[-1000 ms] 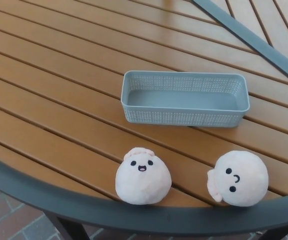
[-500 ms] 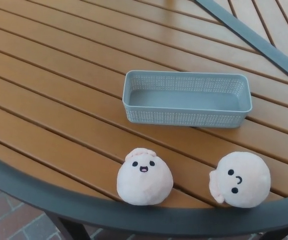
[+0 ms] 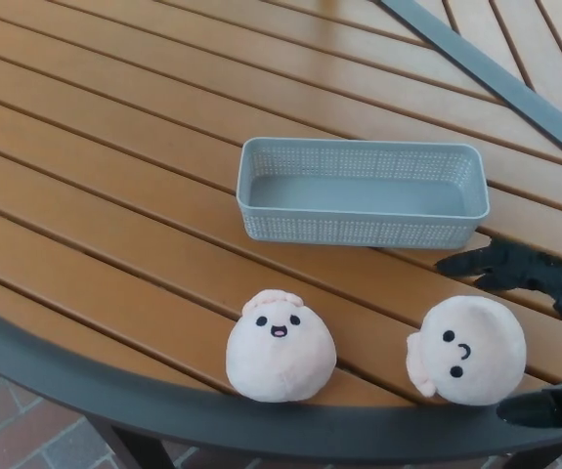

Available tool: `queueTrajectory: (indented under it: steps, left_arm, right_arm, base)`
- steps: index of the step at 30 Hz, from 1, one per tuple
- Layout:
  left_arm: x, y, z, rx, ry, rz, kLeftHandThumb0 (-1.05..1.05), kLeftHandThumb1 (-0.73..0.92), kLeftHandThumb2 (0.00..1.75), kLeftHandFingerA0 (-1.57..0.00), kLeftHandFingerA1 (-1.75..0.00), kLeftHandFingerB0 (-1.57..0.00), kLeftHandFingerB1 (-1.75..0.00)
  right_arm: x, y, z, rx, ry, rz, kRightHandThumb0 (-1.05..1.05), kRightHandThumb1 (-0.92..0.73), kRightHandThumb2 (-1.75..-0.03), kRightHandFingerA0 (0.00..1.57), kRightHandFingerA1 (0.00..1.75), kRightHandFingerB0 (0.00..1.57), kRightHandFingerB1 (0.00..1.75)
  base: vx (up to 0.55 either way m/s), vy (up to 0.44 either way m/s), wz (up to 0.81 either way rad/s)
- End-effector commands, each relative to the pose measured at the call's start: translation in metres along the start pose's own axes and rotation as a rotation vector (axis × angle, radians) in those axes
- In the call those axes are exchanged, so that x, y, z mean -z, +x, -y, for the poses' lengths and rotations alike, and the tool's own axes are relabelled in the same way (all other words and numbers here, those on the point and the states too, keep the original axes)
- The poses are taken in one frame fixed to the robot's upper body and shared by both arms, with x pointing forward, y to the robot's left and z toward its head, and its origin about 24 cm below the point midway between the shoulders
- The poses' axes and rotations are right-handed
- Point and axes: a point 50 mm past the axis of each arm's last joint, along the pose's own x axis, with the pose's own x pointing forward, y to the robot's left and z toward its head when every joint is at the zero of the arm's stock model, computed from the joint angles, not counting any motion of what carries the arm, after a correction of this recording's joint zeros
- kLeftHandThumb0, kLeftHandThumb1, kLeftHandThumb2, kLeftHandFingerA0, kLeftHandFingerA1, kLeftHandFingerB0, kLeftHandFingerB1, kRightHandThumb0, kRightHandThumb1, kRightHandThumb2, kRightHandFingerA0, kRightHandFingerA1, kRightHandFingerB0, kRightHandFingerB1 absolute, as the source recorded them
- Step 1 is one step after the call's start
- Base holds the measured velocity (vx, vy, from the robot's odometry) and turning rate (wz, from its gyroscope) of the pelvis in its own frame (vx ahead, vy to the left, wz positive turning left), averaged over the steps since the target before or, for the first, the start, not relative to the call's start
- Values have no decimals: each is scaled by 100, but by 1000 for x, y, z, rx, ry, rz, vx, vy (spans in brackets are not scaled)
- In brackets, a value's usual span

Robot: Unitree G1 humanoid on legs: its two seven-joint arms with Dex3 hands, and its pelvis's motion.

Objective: The robot walks towards a desk kept outside and uses its right hand to pick up two emotional support dumplings one after the other and puts it in a container kept in front of it on the desk

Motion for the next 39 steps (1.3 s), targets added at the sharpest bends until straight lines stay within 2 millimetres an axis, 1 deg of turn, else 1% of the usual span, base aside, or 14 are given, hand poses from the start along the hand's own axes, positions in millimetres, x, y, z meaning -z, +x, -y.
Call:
queueTrajectory:
  steps: [1,4,5,8,13,16,19,20,27,34,35,37,38,39]
  left_arm:
    - [-8,1,-6,-11,4,56,-33,53,56,-85,-66,-80,-53]
    - [-11,1,-5,-11,-1,61,-33,53,56,-84,-64,-79,-52]
    - [-11,2,-5,-12,0,58,-31,54,57,-83,-63,-77,-52]
    - [-11,2,-5,-13,3,54,-31,54,56,-83,-63,-78,-52]
    - [-12,2,-2,-5,-10,54,-31,53,56,-84,-65,-79,-52]
    - [-14,3,-1,-2,-15,56,-31,53,56,-84,-64,-79,-52]
    - [-15,4,-1,-4,-12,59,-31,54,56,-83,-64,-77,-52]
    - [-16,4,0,-1,-11,62,-32,52,56,-83,-65,-79,-52]
    - [-19,5,1,2,-13,64,-30,54,56,-82,-63,-79,-52]
    - [-20,5,3,4,11,66,-31,54,56,-83,-64,-78,-52]
    - [-20,5,3,0,0,68,-30,52,56,-85,-65,-81,-53]
    - [-21,5,2,-5,-17,72,-30,52,56,-85,-65,-81,-53]
    - [-21,5,3,-6,-15,71,-31,53,56,-84,-66,-81,-53]
    - [-20,5,3,-6,-14,70,-31,53,56,-84,-66,-81,-53]
  right_arm:
    - [9,9,4,-51,-156,-80,-66,-4,-88,3,69,5,67]
    - [14,16,5,-58,-217,-94,-70,-5,-89,0,70,0,66]
    - [16,20,4,-63,-232,-100,-66,-4,-88,9,73,4,67]
    - [20,25,1,-72,-252,-111,-66,-3,-87,11,74,6,68]
    - [29,31,-2,-114,-341,-154,-75,-2,-88,6,76,0,69]
    - [30,34,-6,-178,-414,-184,-77,9,-82,0,76,0,70]
    - [30,35,-7,-197,-417,-189,-72,11,-80,6,77,6,71]
    - [28,34,-11,-221,-412,-182,-57,13,-76,18,77,17,71]
    - [18,30,-25,-278,-412,-136,-62,11,-77,12,76,15,71]
    - [8,31,-33,-259,-384,-68,-68,1,-81,2,71,4,65]
    - [7,31,-34,-242,-395,-57,-73,-19,-94,0,70,0,64]
    - [6,32,-37,-218,-411,-40,-73,-19,-94,0,70,0,64]
    - [6,32,-38,-210,-415,-34,-73,-28,-100,0,70,0,64]
    - [6,32,-38,-203,-418,-29,-73,-28,-100,0,70,0,64]
  base:
    - [0,0,0]
    - [0,0,0]
    - [0,0,0]
    - [0,0,0]
    - [0,0,0]
    - [0,0,0]
    - [0,0,0]
    - [0,0,0]
    - [0,0,0]
    - [0,0,0]
    - [0,0,0]
    - [0,0,0]
    - [0,0,0]
    - [0,0,0]
